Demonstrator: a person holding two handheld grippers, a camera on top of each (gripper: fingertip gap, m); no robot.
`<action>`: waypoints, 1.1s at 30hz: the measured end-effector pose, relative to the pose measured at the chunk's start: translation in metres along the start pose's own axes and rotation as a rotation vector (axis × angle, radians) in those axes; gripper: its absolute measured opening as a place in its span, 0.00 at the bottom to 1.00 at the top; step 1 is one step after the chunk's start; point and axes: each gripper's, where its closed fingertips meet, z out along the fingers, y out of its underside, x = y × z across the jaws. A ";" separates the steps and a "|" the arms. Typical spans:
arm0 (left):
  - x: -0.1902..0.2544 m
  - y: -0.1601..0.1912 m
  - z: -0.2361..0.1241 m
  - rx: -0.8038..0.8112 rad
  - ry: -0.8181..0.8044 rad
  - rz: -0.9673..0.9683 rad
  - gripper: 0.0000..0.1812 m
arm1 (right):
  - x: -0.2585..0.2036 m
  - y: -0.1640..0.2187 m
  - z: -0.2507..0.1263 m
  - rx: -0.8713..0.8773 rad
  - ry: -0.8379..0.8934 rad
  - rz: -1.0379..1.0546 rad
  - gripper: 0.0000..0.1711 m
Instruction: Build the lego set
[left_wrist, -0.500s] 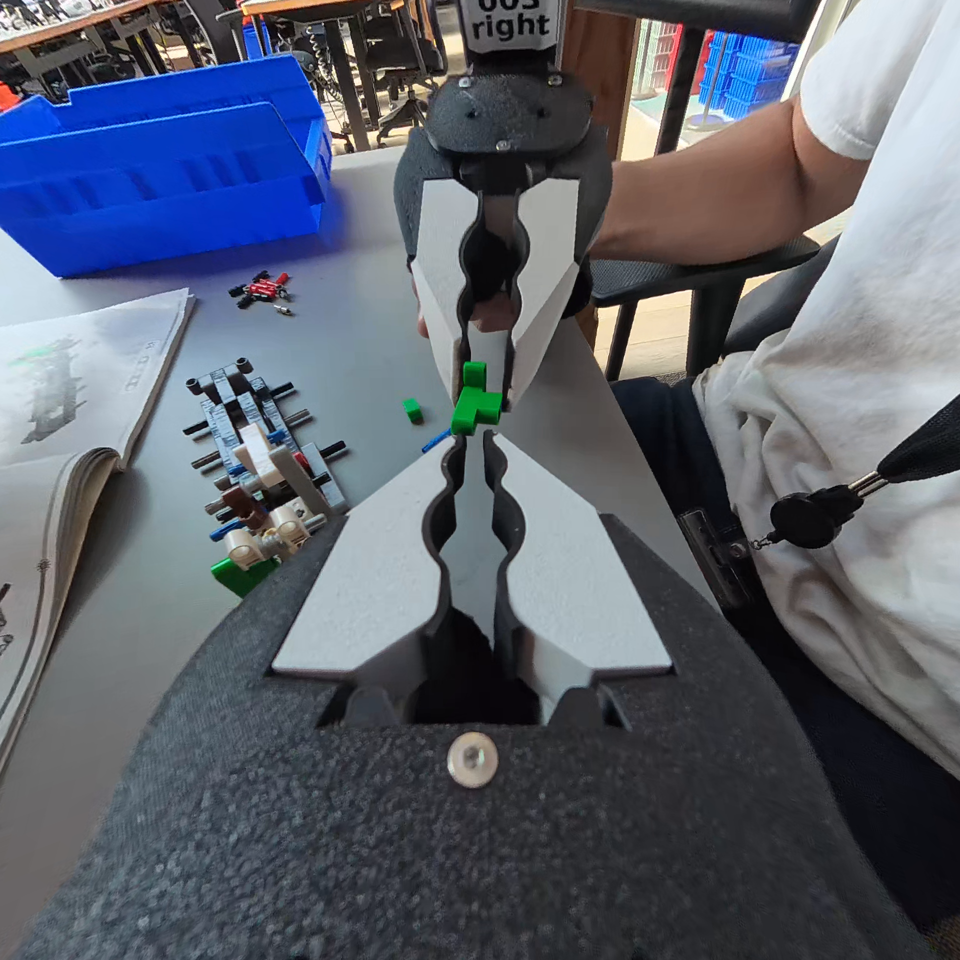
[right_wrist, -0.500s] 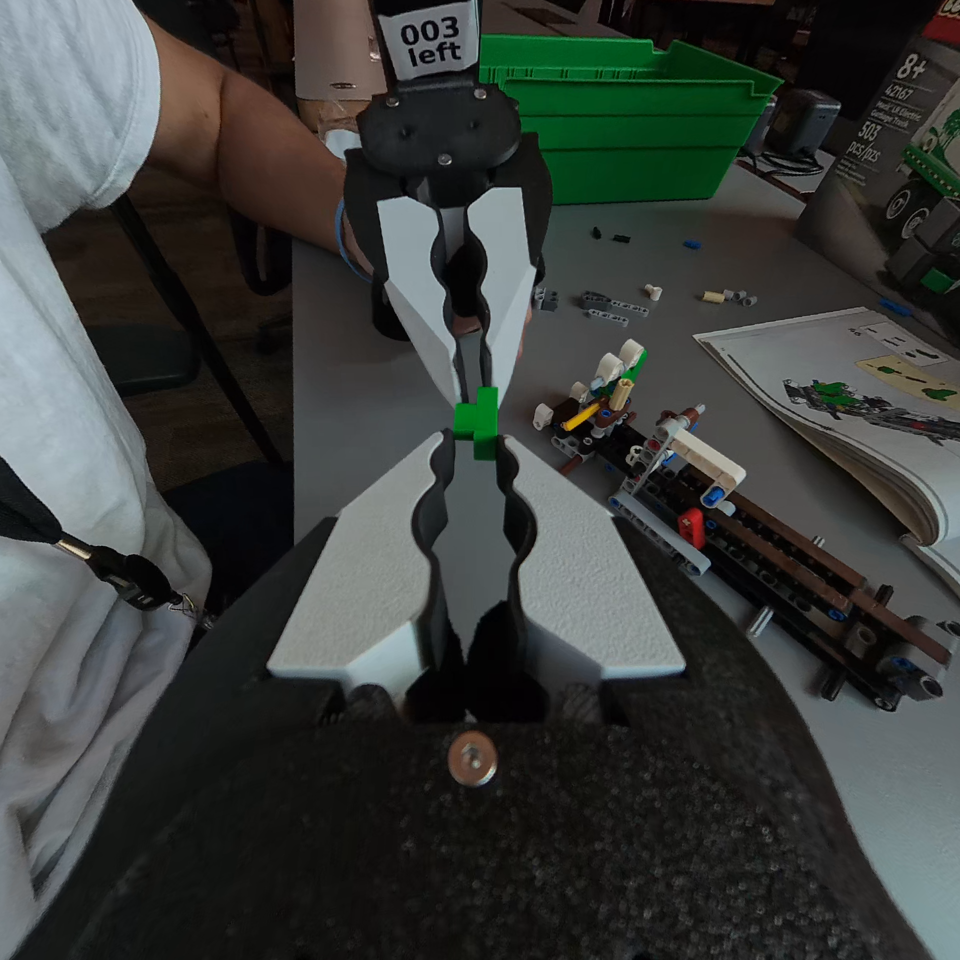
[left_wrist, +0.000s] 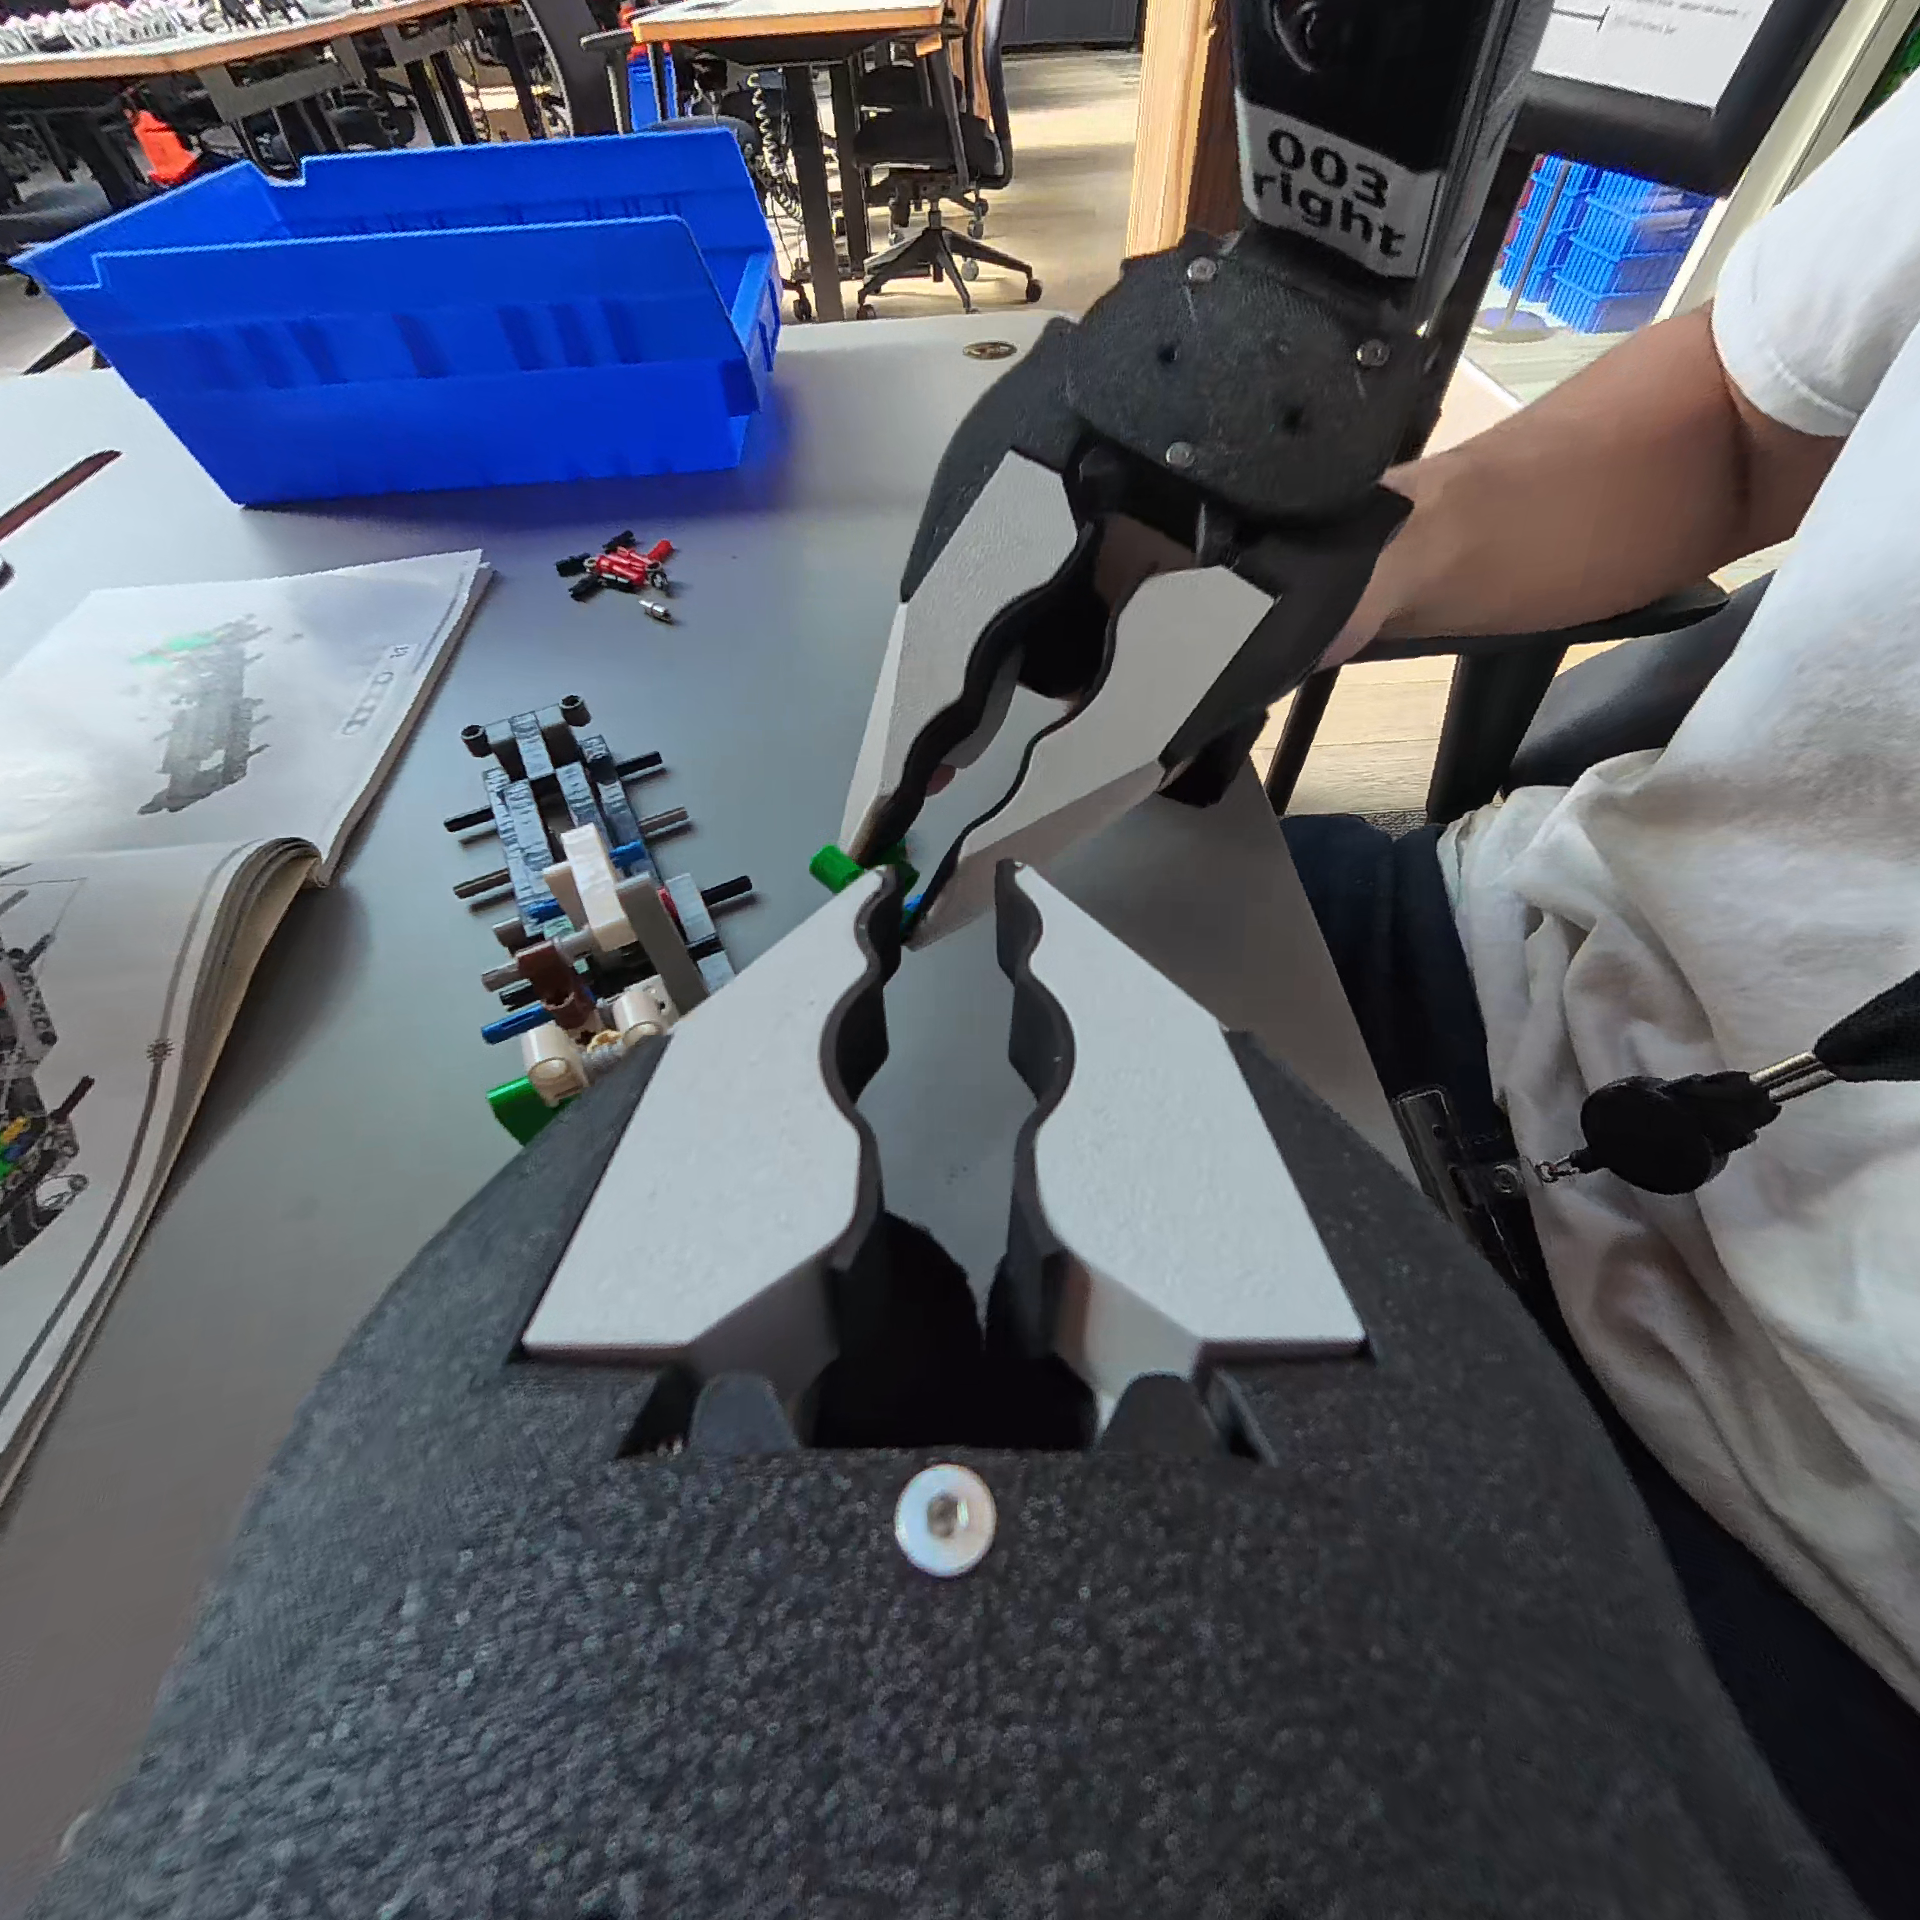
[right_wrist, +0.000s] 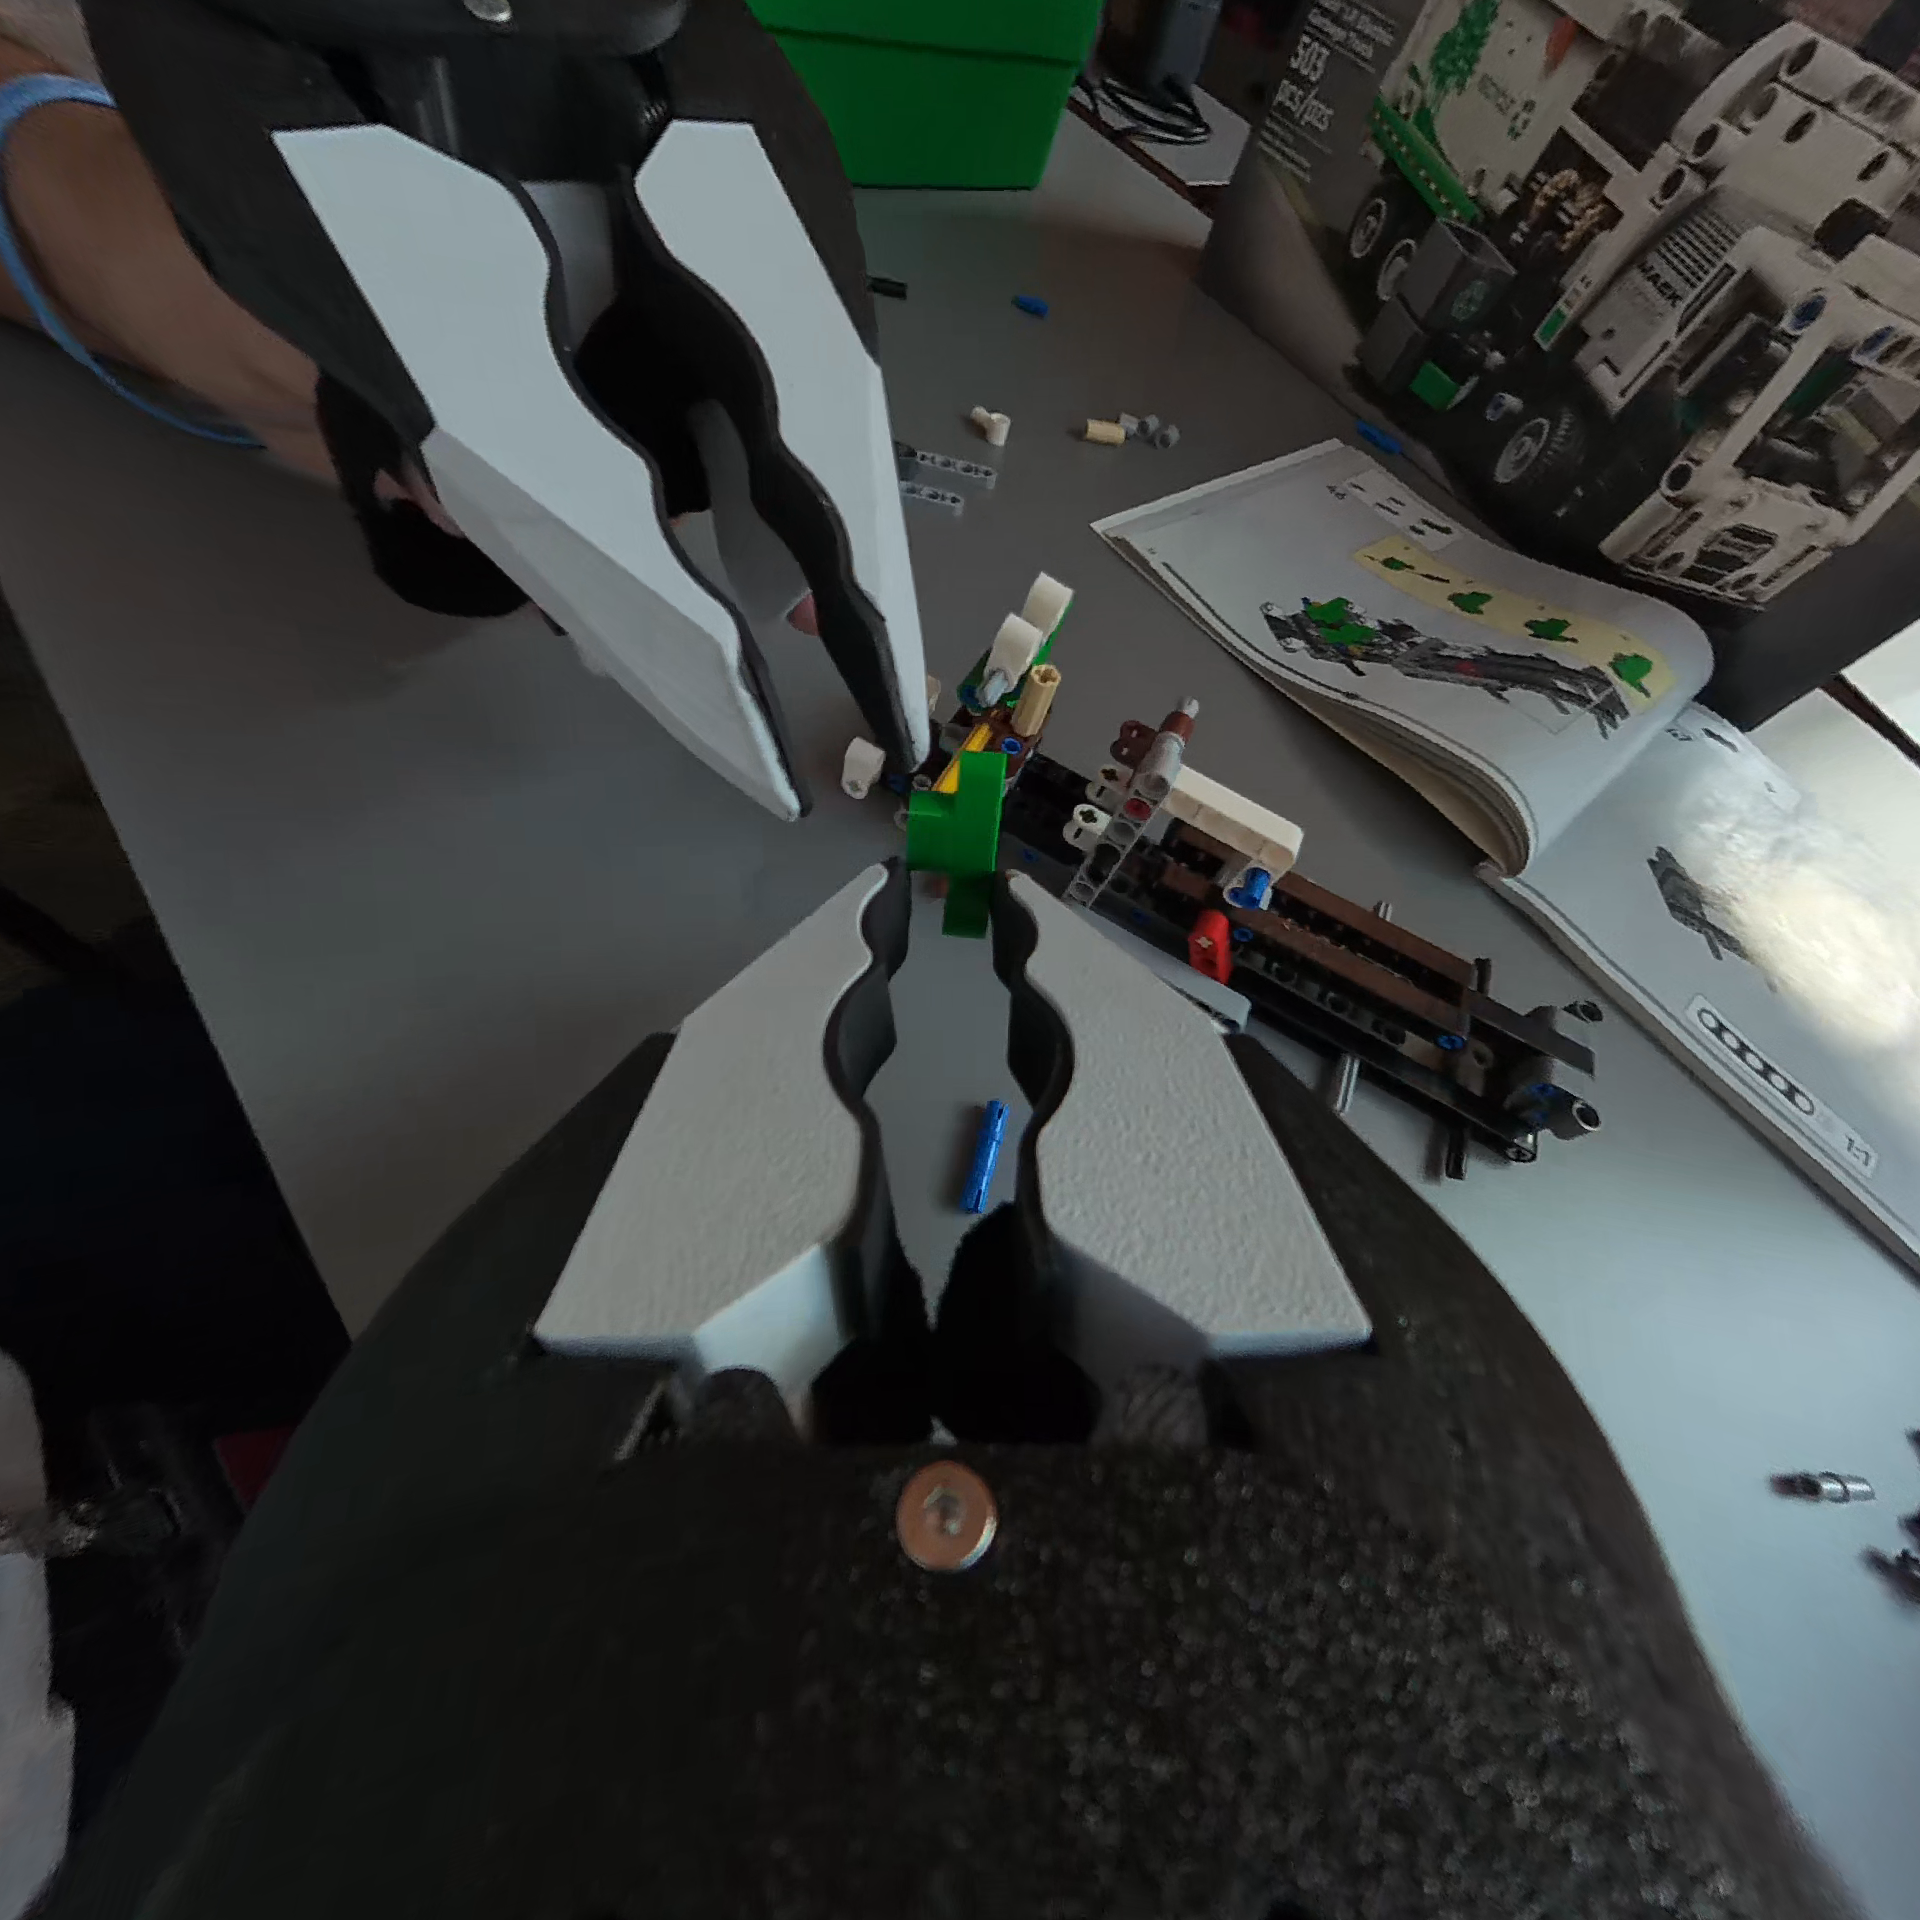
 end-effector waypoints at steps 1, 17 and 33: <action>0.000 -0.001 0.000 0.000 -0.011 0.003 0.09 | 0.000 -0.002 0.000 0.010 0.027 0.011 0.08; -0.011 0.003 0.000 -0.009 -0.050 -0.076 0.00 | 0.000 -0.004 0.005 0.014 0.088 0.091 0.08; -0.014 0.007 0.001 -0.025 -0.054 -0.161 0.04 | -0.005 -0.007 0.002 0.015 0.107 0.013 0.07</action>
